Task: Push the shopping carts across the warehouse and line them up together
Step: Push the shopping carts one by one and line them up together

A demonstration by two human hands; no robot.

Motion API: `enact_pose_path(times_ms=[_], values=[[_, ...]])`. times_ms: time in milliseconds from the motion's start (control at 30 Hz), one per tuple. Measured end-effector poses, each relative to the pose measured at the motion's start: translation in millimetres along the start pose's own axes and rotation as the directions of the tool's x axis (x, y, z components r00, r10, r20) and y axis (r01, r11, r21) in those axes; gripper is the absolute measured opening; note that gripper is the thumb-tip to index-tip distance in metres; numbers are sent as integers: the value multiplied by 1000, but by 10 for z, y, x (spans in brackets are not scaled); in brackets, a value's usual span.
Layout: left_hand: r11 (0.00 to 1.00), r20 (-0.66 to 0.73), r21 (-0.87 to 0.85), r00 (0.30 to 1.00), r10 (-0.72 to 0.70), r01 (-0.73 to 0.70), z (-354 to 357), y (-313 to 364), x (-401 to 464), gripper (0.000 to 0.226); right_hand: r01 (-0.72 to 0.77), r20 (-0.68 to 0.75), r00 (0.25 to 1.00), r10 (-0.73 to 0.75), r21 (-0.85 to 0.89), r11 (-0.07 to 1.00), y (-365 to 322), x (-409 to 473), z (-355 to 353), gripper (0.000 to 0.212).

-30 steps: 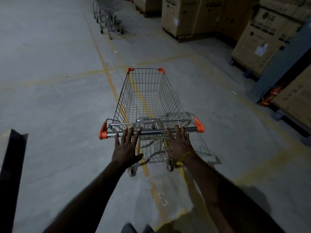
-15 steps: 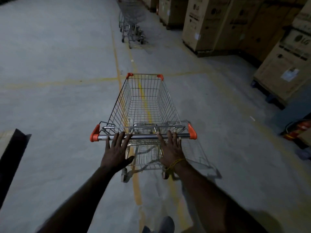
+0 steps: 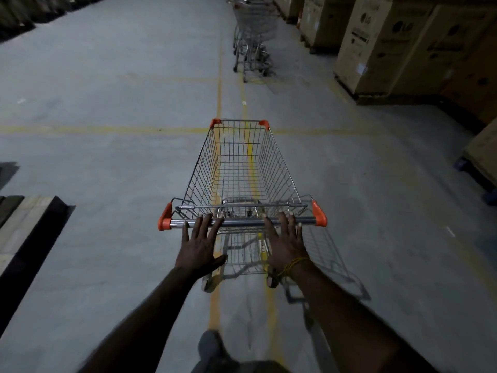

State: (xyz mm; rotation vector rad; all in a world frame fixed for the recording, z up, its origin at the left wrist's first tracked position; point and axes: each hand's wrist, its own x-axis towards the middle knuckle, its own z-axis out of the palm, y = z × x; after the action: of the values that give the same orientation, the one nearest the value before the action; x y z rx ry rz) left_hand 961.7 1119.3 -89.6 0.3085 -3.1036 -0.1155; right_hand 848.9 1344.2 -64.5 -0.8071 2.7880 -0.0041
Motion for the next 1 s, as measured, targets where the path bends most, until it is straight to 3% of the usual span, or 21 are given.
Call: enact_pose_path(times_ms=[300, 800, 1000], values=[[998, -19, -43, 999, -38, 37, 101, -97, 1182, 111, 7, -83, 997, -6, 8, 1000, 307, 1223, -233, 99], [1000, 18, -5, 1000, -9, 10, -66, -862, 3690, 108, 18, 20, 1000, -17, -51, 999, 468, 3696, -1035, 117], [1000, 6, -12, 1000, -3, 3, -22, -1098, 4763, 109, 14, -11, 1000, -14, -50, 999, 622, 4764, -1243, 115]])
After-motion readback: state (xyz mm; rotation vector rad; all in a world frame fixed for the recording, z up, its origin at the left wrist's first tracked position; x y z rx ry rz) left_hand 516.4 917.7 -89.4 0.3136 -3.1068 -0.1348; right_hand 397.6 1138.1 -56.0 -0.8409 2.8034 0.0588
